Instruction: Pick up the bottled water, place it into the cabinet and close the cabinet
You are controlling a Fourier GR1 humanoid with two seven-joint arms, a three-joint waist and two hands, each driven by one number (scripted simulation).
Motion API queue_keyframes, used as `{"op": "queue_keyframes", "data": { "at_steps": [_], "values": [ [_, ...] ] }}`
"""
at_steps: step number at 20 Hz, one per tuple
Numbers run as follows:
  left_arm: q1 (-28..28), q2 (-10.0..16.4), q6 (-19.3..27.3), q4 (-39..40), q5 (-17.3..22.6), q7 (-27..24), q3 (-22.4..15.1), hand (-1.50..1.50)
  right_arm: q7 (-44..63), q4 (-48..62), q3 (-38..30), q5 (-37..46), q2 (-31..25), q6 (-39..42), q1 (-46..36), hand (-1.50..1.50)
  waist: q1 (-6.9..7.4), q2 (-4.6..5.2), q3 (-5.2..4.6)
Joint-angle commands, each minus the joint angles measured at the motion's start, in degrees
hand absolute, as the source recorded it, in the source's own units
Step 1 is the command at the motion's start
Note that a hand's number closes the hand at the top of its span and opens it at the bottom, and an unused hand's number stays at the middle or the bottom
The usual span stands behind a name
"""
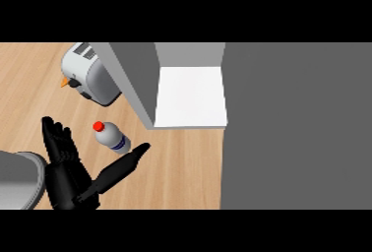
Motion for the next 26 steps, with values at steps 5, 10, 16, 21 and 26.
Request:
{"op": "queue_keyframes", "data": {
  "at_steps": [5,10,16,21,26],
  "values": [
    [-1.5,-0.4,0.0,11.7,15.1,-14.9,5.9,-1.5,-2.9,-9.7,2.6,0.2,0.0,2.8,10.0,-1.5,-0.33,0.09,-0.07],
    [-0.4,0.3,-6.5,19.0,27.3,-28.5,13.3,-1.5,-3.4,-9.4,2.7,0.8,0.1,2.1,9.4,-1.5,0.1,0.2,-0.17],
    [-1.4,-1.1,-7.5,31.4,40.0,-45.1,16.5,-1.5,-9.1,-8.0,1.2,-0.3,-1.1,5.1,14.5,-1.5,-0.4,0.16,-0.16],
    [-2.2,-1.1,-15.3,40.1,43.9,-53.2,22.2,-1.5,-7.4,-9.4,-0.7,-3.3,-2.9,5.8,16.1,-1.5,0.19,0.27,-0.08],
    [-9.0,-1.1,-24.7,51.9,49.7,-60.5,25.8,-1.5,-11.6,-9.0,1.3,-1.2,-2.0,7.0,19.3,-1.5,-0.75,0.24,-0.11]
  ]
}}
